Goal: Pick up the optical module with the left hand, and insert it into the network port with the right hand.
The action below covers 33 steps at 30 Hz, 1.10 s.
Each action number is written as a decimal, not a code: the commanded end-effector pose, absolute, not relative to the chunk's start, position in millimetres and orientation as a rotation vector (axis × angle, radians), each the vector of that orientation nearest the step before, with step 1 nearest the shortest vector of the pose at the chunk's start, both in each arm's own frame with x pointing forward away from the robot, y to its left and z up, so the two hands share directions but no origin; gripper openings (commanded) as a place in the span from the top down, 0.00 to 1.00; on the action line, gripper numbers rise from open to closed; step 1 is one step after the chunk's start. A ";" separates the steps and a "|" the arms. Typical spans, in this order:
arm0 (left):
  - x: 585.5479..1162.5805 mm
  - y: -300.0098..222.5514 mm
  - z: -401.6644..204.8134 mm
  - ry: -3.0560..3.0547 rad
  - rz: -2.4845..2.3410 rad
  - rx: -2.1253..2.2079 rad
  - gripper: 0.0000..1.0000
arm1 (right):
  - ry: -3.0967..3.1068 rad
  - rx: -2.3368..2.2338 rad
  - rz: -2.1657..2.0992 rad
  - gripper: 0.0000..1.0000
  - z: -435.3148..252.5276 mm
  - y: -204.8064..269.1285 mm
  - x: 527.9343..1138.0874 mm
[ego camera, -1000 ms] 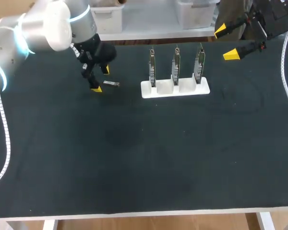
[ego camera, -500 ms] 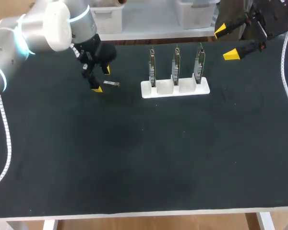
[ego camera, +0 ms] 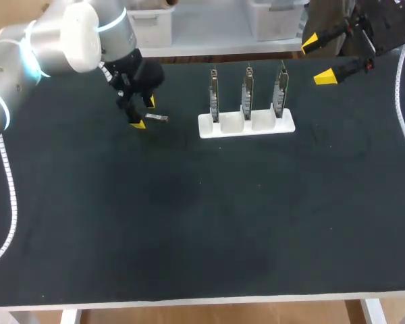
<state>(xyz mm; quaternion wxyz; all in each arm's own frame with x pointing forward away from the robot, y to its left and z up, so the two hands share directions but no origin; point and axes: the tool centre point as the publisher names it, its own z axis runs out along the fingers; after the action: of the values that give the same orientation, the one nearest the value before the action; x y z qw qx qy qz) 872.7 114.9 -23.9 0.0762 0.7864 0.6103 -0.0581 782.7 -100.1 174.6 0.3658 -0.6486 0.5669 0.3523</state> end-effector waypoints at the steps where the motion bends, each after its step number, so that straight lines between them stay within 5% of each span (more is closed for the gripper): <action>1: 883.4 113.2 -29.7 1.856 -0.246 2.403 0.58 | 1.457 -1.668 0.906 0.00 174.5 -99.9 783.5; 4: 882.7 113.8 -30.9 1.855 -0.261 2.393 0.56 | 1.457 -1.668 0.906 0.00 174.5 -99.9 783.5; 7: 880.9 114.0 -32.9 1.848 -0.279 2.392 0.66 | 1.457 -1.668 0.906 0.00 174.5 -99.9 783.5; 8: 880.2 114.1 -33.7 1.847 -0.289 2.388 0.81 | 1.457 -1.668 0.906 0.00 174.5 -99.9 783.5; 11: 878.1 115.5 -35.9 1.842 -0.303 2.388 1.00 | 1.457 -1.668 0.906 0.00 174.5 -99.9 783.5; 33: 876.2 107.0 -0.1 1.732 -0.383 2.186 1.00 | 1.457 -1.668 0.906 0.00 174.5 -99.9 783.5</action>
<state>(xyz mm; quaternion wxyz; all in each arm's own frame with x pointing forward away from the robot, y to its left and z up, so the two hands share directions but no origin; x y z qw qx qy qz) 876.4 103.8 -4.1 0.1595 0.7645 0.6101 -0.1337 782.7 -100.1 174.6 0.3658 -0.6486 0.5669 0.3523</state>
